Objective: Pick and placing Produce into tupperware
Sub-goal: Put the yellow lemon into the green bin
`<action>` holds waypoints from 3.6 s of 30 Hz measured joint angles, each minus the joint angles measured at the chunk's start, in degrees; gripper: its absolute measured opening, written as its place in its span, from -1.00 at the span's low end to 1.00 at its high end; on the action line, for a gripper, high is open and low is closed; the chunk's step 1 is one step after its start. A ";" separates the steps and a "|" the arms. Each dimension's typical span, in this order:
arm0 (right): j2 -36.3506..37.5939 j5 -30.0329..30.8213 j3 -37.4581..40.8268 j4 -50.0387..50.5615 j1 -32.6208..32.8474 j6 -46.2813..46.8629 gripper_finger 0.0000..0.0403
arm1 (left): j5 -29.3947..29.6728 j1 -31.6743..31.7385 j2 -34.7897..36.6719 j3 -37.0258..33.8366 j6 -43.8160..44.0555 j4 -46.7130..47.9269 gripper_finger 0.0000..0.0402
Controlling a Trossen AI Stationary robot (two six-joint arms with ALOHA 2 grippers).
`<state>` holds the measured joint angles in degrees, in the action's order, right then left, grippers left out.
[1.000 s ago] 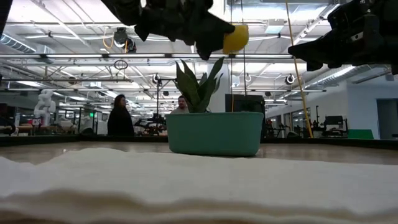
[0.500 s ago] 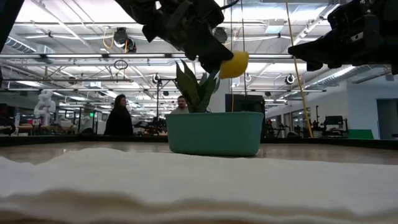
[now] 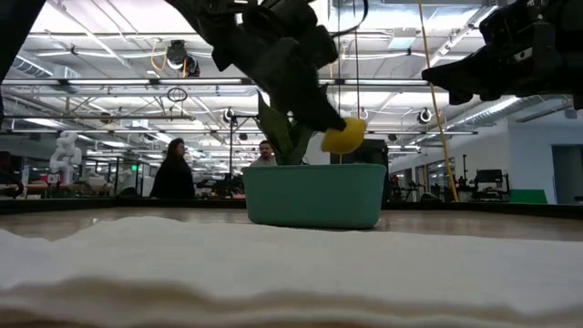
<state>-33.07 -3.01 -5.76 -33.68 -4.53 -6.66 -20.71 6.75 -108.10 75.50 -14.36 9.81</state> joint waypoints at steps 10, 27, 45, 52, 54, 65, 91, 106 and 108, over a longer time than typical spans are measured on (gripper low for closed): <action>-0.79 -0.02 -0.02 -0.50 0.01 0.00 -1.00 | 0.24 0.26 -0.82 -0.10 12.45 0.34 -0.08; -0.82 -0.02 -0.02 -0.70 0.02 0.00 -1.00 | -7.45 1.16 -0.99 -0.13 21.35 2.32 -0.08; -0.88 0.00 -0.02 -0.80 0.02 -0.02 -1.00 | -5.07 0.96 -2.37 -0.15 21.54 0.47 -0.08; -0.87 0.00 -0.02 -0.80 0.00 -0.01 -1.00 | -3.43 -0.13 -4.43 -0.15 20.91 -0.28 -0.09; -0.88 -0.01 0.00 -0.81 0.01 -0.02 -1.00 | -3.45 -0.26 -5.14 -0.15 20.97 -0.50 -0.08; -0.99 0.00 0.02 -0.82 0.00 -0.11 -1.00 | -3.51 -0.95 -5.96 -0.15 20.54 -1.06 -0.09; -0.99 -0.01 0.02 -0.82 0.00 -0.13 -1.00 | -3.22 -1.42 -10.19 -0.15 17.71 -2.12 -0.08; -0.99 0.00 0.02 -0.82 0.00 -0.07 -1.00 | -2.73 -1.42 -10.20 -0.13 16.10 -2.24 -0.08; -0.99 0.00 0.02 -0.82 0.00 -0.07 -1.00 | -2.08 -1.42 -10.19 -0.14 16.08 -2.25 -0.08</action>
<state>-34.06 -3.01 -5.74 -34.50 -4.54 -6.72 -22.80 5.32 -118.30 75.37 1.72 7.56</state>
